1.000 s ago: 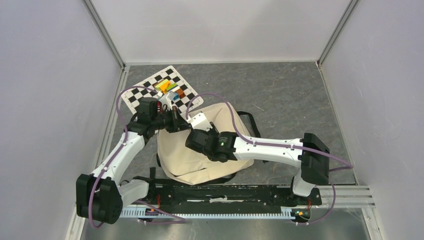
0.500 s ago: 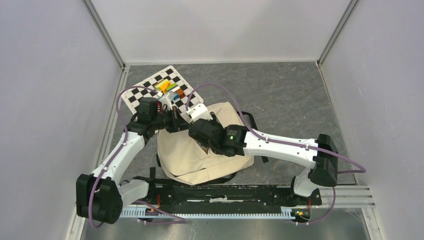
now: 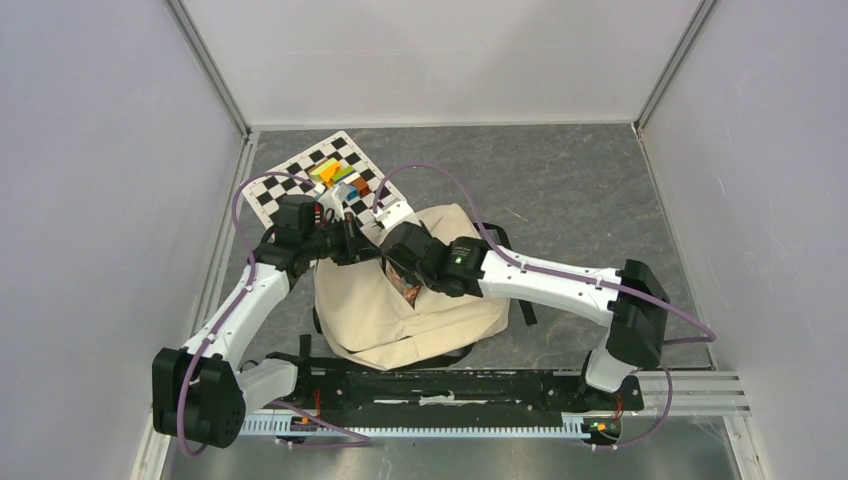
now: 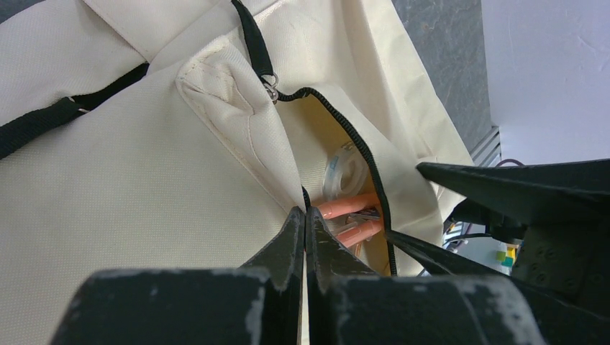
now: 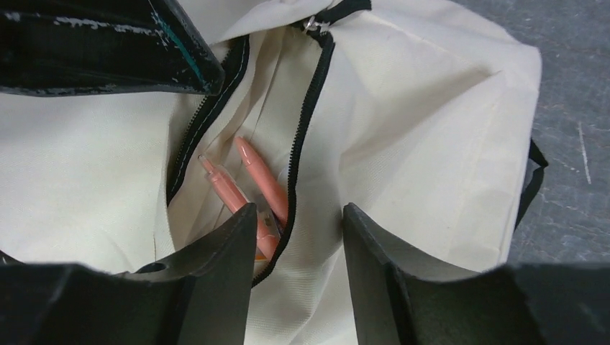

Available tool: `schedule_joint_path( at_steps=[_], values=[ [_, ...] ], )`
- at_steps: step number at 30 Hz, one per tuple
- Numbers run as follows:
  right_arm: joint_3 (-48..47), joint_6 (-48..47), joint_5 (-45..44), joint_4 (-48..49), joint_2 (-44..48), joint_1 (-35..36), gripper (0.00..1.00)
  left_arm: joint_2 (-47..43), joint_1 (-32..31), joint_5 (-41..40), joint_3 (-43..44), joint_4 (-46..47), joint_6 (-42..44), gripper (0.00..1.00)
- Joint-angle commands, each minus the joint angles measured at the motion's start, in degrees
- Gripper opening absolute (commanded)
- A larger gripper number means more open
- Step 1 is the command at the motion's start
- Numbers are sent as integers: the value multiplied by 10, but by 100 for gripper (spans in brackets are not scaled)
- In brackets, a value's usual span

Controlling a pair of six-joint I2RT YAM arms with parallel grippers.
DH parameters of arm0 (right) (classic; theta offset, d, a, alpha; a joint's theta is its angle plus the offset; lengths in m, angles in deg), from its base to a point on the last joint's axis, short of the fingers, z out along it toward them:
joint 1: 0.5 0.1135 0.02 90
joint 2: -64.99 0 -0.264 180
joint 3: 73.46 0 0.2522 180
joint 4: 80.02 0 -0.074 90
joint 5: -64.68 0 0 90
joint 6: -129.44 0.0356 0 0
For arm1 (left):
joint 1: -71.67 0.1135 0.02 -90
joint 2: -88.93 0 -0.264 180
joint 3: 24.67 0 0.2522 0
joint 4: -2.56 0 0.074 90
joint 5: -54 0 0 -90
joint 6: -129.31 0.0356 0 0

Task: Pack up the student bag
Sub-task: Place the stationery in the student bag, then zip the student bag at the center of the board.

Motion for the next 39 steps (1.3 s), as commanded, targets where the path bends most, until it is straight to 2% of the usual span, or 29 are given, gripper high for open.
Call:
schedule_joint_path(
  at_steps=[1,2,5,6,9,17,22,27,28,31,33,37,39],
  values=[
    [6,-15,36,32,-10,-10,46,-5,7,-4,9,32,28,2],
    [4,-17,40,32,-13,-14,40,-4,7,-4,9,31,28,2],
    [2,-21,51,32,-10,-20,6,-3,6,-5,9,33,31,2],
    [1,-24,56,36,-5,-20,0,-4,5,-5,9,35,31,2],
    [6,-26,80,53,20,-20,0,-7,-9,-25,11,37,35,2],
    [91,13,180,144,85,-23,0,-2,-106,-162,20,-7,24,2],
    [171,45,227,192,76,-23,0,-27,-126,-168,-40,75,-52,2],
    [215,55,226,200,69,-23,0,-66,-126,-215,-59,45,-74,2],
    [217,54,227,201,69,-23,3,-78,-126,-229,-62,32,-76,2],
    [210,40,239,200,70,-23,11,-114,-125,-249,-65,2,-83,12],
    [196,30,233,190,74,-23,20,-131,-125,-249,-61,-16,-86,20],
    [157,2,205,161,92,-30,44,-123,-123,-235,-17,-59,-82,38],
    [139,-6,198,144,98,-45,51,-109,-122,-228,3,-69,-80,45]
  ],
)
